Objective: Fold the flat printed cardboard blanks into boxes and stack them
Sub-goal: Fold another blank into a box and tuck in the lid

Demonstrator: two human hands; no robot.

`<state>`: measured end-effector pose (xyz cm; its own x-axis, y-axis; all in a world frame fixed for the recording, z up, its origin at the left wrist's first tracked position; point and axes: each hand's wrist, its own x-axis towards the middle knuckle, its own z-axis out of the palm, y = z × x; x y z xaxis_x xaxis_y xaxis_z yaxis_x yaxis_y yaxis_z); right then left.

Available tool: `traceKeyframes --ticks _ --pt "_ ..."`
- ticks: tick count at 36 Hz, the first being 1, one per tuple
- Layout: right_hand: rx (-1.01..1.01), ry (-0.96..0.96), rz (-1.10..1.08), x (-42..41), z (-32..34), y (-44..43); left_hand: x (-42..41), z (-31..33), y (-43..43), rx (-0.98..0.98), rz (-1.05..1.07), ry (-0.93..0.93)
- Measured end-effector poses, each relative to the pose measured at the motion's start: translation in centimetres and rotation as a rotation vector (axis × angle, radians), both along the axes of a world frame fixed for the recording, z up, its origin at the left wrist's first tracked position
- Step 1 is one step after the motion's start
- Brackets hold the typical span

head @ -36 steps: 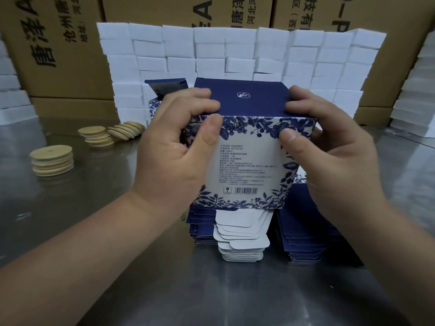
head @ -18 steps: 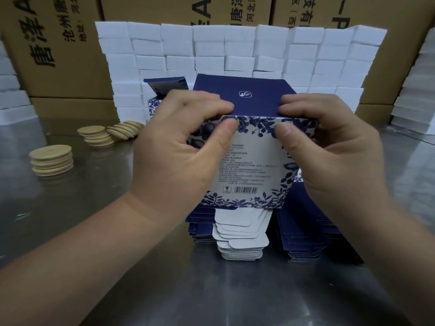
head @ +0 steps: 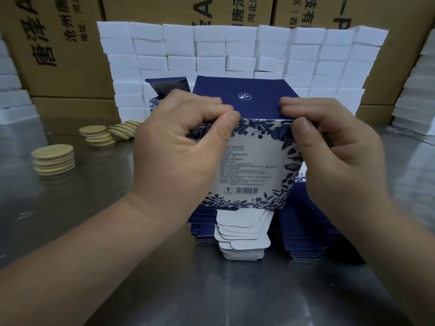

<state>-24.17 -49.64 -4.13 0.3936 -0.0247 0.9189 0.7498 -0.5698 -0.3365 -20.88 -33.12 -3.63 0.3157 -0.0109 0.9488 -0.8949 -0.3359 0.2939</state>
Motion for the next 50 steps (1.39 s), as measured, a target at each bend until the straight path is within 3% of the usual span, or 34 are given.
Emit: traceKeyframes --ticks 8,11,13,17,20,23,31,35,37,42,47,50 --pt "0.041 -0.016 0.018 0.1 0.0 0.1 0.4 -0.5 0.0 -0.002 -0.001 -0.016" --pt "0.330 0.124 0.207 0.1 0.0 -0.1 0.8 -1.1 -0.1 0.009 0.008 -0.009" --pt "0.483 0.196 0.188 0.4 0.1 -0.5 1.0 -1.4 -0.1 0.024 0.012 0.014" --pt "0.600 0.407 0.053 2.0 -0.3 -1.4 1.1 -1.6 -0.3 0.020 -0.029 0.027" --pt "0.646 0.606 0.087 2.5 -0.3 -1.8 1.1 -1.5 -0.3 -0.009 -0.070 0.024" --pt "0.635 0.641 0.145 2.5 -0.4 -1.7 1.2 -1.5 -0.1 -0.013 -0.048 0.037" --pt "0.541 0.449 0.103 1.9 -0.3 -1.6 2.2 -0.9 0.2 -0.113 0.144 0.174" --pt "0.470 0.374 0.082 1.6 -0.1 -1.4 2.6 -1.0 0.1 -0.217 -0.057 0.432" --pt "0.480 0.364 0.113 1.6 0.0 -1.5 2.8 -1.0 0.1 -0.312 -0.260 0.519" --pt "0.421 0.366 0.057 1.7 -0.6 -1.0 3.6 -1.8 0.0 -0.306 -0.579 0.564" --pt "0.497 0.503 0.039 2.0 -0.6 -1.6 3.7 -2.3 0.0 -0.208 -0.594 0.556" --pt "0.479 0.588 0.096 2.1 -0.8 -1.6 4.0 -2.4 0.0 -0.111 -0.391 0.522"
